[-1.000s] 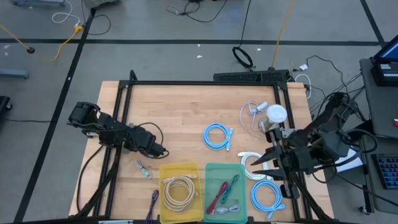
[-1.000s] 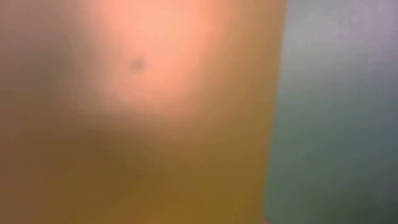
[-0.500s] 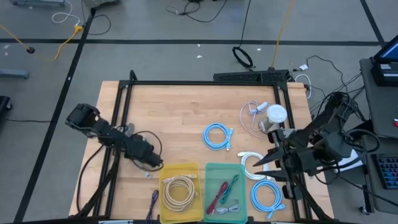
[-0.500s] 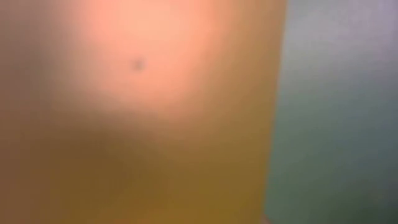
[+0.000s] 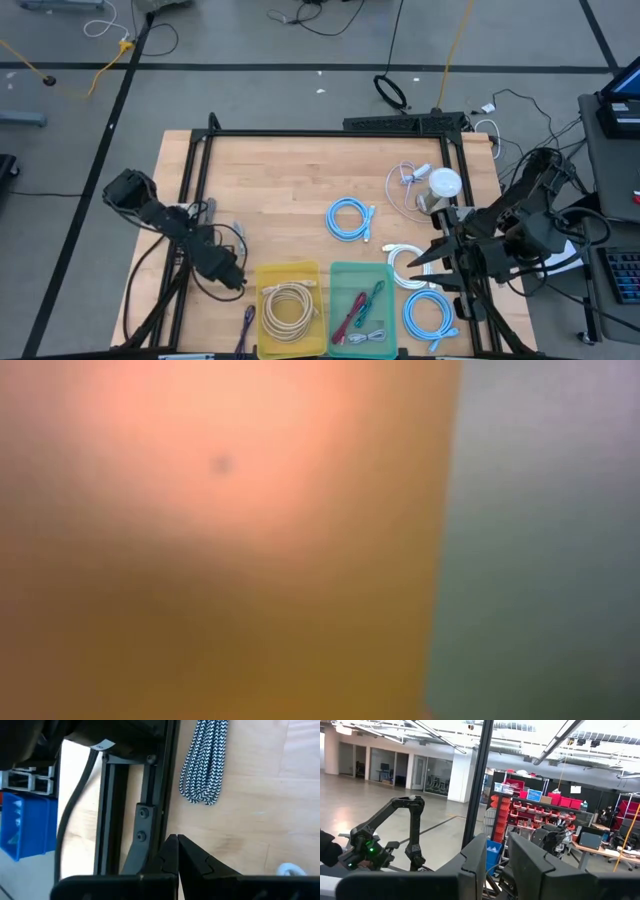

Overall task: Pick & Place USB Port
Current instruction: Put the small black striped charger cable into the green bin

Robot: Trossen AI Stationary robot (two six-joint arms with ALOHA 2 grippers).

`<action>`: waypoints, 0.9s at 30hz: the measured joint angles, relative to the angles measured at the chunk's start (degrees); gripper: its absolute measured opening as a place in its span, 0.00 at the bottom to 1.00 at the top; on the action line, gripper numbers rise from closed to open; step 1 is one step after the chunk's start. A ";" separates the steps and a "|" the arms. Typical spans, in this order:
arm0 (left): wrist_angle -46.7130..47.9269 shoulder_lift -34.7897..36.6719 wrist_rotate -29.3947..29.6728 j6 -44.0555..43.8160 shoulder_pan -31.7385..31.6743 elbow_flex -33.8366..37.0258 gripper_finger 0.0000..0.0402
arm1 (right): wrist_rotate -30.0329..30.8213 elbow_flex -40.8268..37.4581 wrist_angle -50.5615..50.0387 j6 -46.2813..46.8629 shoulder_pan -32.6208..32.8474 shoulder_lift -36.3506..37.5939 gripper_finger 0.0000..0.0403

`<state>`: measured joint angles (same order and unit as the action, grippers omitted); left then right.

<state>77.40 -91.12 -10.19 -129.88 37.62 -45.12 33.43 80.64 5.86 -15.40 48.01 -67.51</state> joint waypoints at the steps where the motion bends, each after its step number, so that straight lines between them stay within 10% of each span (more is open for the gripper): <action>1: -0.02 -0.22 0.74 -0.15 -0.25 0.00 0.00 | 0.02 0.00 0.10 -0.29 0.00 0.00 0.18; 27: -14.45 0.08 12.93 0.50 -6.15 11.78 0.00 | 5.78 0.00 -0.03 0.08 -0.07 0.11 0.18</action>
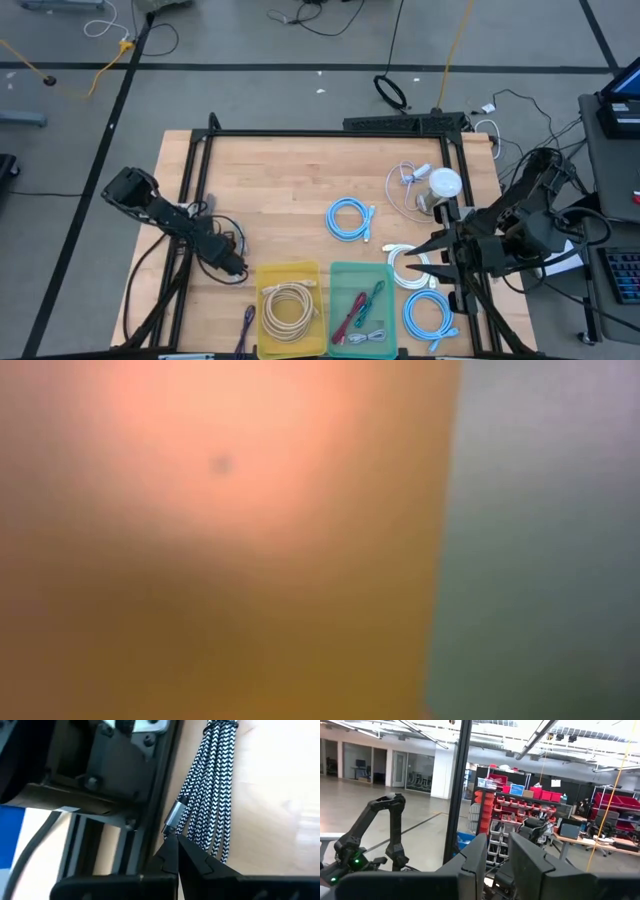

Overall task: Pick & Place USB Port
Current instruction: Put the small black striped charger cable into the green bin

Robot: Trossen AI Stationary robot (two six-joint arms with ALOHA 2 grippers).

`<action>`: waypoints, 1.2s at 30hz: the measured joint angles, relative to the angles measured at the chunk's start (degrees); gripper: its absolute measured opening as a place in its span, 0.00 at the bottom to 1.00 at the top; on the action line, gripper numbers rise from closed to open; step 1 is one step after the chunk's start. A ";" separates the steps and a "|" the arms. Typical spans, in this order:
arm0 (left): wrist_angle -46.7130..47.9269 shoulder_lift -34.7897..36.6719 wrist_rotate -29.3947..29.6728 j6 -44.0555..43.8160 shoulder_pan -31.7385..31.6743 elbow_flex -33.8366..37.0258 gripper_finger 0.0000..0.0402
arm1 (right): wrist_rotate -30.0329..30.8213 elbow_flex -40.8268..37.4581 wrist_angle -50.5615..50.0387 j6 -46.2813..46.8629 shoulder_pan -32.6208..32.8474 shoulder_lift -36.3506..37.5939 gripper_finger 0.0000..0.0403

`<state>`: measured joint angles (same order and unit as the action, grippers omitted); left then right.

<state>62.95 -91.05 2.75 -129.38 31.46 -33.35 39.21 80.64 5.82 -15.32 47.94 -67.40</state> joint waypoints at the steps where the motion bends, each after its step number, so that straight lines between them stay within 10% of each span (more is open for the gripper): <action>1: -0.14 0.00 0.88 0.00 0.06 -0.14 0.00 | 0.00 0.00 0.01 -0.22 0.00 0.00 0.18; 12: -12.37 0.24 18.92 10.21 -0.76 -4.08 0.00 | -0.37 0.00 0.46 -0.60 -1.14 0.00 0.18; 23: -22.00 0.10 18.98 15.88 -3.54 -6.63 0.00 | -0.44 0.02 2.96 -2.35 -1.07 0.00 0.18; 36: -11.19 4.20 12.23 17.28 -5.15 -9.52 0.00 | -0.29 0.02 2.49 -2.36 0.15 0.00 0.18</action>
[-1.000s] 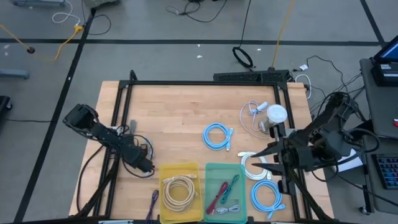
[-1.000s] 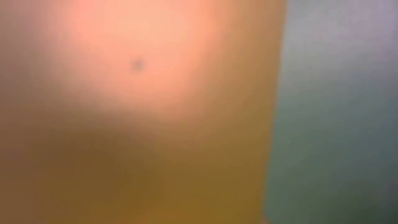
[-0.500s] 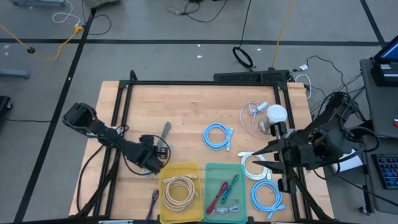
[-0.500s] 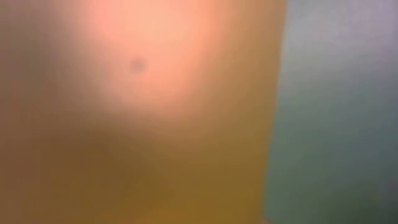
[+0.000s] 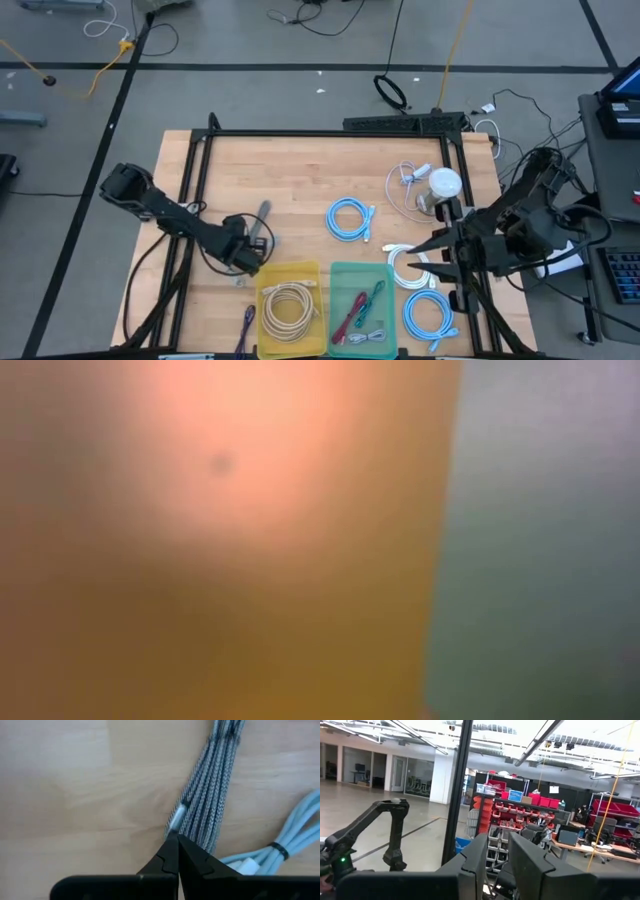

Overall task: Pick & Place USB Port
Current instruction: Put the small black striped charger cable into the green bin

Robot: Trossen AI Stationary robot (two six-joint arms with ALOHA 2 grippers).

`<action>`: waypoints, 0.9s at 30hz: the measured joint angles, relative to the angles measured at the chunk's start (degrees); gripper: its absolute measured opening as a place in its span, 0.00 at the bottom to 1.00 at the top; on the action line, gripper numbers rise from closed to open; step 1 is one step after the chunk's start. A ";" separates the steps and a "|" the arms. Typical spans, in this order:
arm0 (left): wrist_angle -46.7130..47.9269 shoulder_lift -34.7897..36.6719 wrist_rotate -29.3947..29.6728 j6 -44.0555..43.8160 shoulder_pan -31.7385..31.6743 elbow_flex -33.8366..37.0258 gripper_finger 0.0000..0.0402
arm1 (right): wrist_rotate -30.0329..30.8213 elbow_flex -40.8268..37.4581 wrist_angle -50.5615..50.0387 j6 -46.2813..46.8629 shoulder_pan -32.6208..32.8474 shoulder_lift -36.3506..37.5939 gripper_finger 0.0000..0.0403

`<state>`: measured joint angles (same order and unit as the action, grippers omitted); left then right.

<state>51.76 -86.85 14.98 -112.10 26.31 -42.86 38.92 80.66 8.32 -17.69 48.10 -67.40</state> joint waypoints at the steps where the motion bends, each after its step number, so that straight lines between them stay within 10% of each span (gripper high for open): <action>1: 0.85 0.68 -0.03 0.10 -0.01 -0.18 0.00 | 0.00 0.00 0.04 -0.01 0.00 0.00 0.18; 18: -0.78 12.36 12.19 8.70 -3.09 -2.22 0.05 | 0.48 -0.59 0.39 -1.03 -0.52 -0.12 0.18; 27: -2.31 15.64 -3.89 30.52 -21.37 -2.19 0.56 | 1.82 -0.85 0.44 0.23 -2.33 -0.66 0.18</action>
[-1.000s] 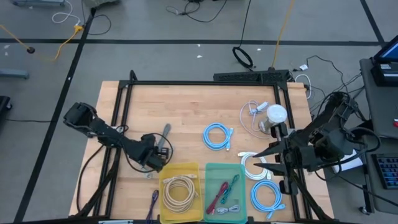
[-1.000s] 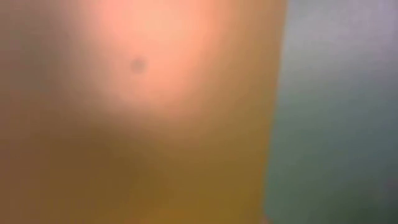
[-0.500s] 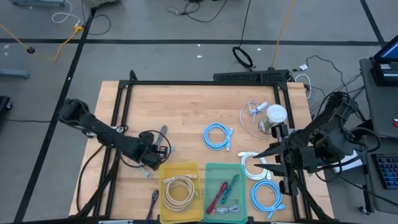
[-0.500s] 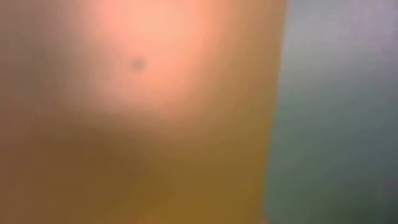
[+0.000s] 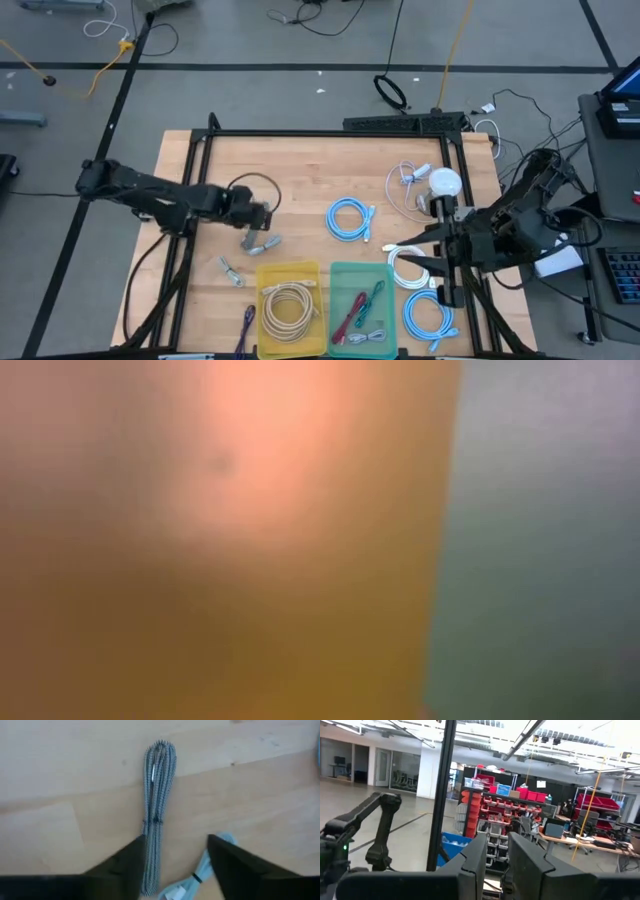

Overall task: Pick & Place USB Port
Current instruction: Put the small black striped charger cable into the green bin

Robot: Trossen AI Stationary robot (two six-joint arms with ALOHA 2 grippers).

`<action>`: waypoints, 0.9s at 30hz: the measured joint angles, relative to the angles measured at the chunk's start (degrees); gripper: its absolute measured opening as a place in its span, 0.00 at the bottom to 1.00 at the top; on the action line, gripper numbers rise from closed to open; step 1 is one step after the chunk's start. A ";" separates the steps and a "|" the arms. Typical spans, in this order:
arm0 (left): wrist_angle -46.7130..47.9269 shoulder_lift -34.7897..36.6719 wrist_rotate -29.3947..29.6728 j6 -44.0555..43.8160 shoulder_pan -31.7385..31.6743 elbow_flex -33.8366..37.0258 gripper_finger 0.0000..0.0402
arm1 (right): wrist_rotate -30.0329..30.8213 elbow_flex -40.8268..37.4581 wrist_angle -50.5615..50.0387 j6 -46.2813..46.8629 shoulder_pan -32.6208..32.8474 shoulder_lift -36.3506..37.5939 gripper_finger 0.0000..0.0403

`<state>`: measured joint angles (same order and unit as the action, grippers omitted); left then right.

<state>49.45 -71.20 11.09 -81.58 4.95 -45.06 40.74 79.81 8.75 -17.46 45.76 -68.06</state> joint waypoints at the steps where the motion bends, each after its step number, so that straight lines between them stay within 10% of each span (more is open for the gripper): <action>1: -0.39 -0.45 -0.86 2.28 -1.78 0.00 0.62 | -0.01 0.00 0.09 0.18 -0.34 -0.03 0.18; 6: -2.84 -5.29 -6.51 13.08 -8.99 -0.03 0.82 | 0.11 0.00 0.02 0.26 -0.96 -0.12 0.18; 13: -5.33 -17.07 -14.42 23.06 -12.17 0.02 0.80 | 0.16 0.00 0.02 0.68 -1.99 -0.14 0.18; 17: -6.35 -22.14 -16.58 24.77 -12.20 -0.40 0.61 | 0.15 0.00 0.07 0.68 -2.63 -0.35 0.18; 22: -6.09 -22.70 -17.02 26.12 -11.82 -1.15 0.10 | 0.27 -0.02 0.08 2.64 -4.36 -1.05 0.18; 27: -7.31 -18.08 -11.71 26.05 -12.96 -3.26 0.06 | 4.34 -0.04 -1.10 5.44 -6.40 -3.08 0.18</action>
<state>42.14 -89.28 -0.63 -55.53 -8.01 -48.32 45.08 79.77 7.65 -12.01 39.36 -71.14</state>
